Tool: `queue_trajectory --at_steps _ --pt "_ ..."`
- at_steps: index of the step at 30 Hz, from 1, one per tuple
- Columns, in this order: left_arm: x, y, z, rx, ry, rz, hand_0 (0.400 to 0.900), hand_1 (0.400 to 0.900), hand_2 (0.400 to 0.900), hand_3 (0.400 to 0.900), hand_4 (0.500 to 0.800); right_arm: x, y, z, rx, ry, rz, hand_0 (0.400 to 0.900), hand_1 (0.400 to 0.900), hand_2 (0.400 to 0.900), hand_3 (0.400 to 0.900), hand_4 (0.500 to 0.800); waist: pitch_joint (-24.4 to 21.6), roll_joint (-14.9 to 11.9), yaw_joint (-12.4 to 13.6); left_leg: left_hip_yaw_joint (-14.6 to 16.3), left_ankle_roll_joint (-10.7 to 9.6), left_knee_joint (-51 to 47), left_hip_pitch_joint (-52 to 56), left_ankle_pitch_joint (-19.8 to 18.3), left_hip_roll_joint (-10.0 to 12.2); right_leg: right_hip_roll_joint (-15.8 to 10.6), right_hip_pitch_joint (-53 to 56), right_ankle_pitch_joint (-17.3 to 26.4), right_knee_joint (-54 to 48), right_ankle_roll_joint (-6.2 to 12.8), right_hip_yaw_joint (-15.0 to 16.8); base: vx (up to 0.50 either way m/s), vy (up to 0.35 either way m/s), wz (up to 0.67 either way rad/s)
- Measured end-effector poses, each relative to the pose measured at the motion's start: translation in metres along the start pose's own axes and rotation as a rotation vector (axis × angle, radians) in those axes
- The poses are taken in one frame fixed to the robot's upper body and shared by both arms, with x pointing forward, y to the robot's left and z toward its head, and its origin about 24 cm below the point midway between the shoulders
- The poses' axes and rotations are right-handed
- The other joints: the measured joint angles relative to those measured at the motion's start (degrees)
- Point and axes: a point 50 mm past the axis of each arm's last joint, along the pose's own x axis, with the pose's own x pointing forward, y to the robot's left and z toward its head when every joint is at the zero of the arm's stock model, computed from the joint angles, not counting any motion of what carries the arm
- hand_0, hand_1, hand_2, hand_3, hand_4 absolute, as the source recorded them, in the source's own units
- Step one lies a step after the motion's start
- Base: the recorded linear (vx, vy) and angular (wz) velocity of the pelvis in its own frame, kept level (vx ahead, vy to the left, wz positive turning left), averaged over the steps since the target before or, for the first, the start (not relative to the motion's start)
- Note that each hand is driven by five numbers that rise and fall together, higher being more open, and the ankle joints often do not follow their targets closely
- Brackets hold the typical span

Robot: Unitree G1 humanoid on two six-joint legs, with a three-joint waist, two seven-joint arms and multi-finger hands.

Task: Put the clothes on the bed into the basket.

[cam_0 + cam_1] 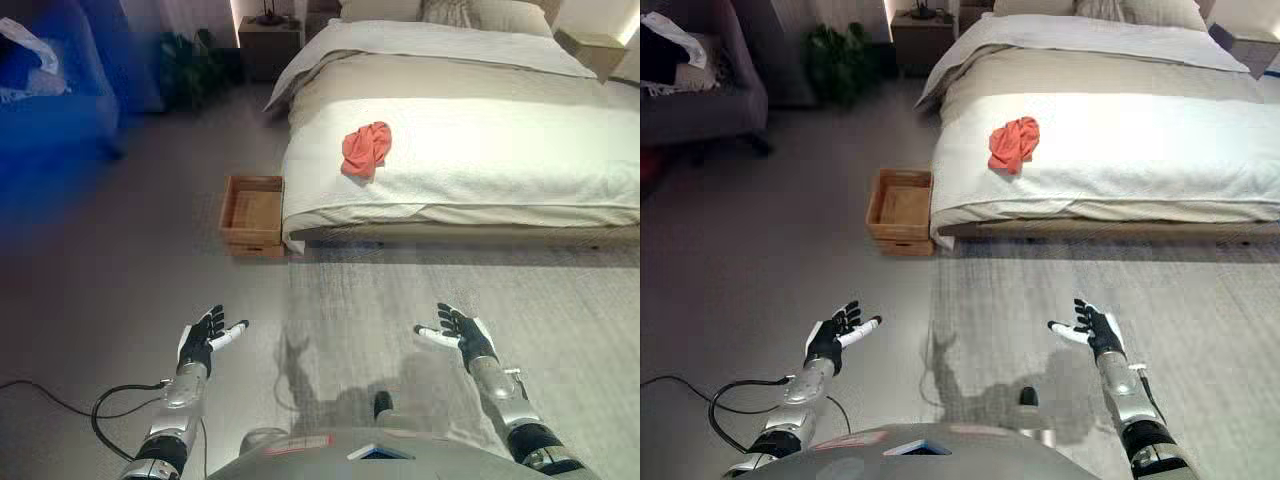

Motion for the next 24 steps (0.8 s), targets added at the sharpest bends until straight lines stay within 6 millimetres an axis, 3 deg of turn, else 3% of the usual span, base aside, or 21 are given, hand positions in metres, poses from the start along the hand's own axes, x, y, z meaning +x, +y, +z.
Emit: queue_trajectory --at_steps 24 --pt "0.0000 -0.0002 -0.0002 -0.009 0.001 0.001 0.900 0.900 0.900 0.900 0.800 -0.0008 0.0020 -0.0024 0.005 0.008 0.003 0.900 0.900 0.900 0.900 0.800 0.15 -0.25 -0.04 0.02 -0.01 -0.01 0.13 -0.01 -0.09 -0.03 0.03 0.00 0.14 0.00 0.10 0.00 0.005 0.01"
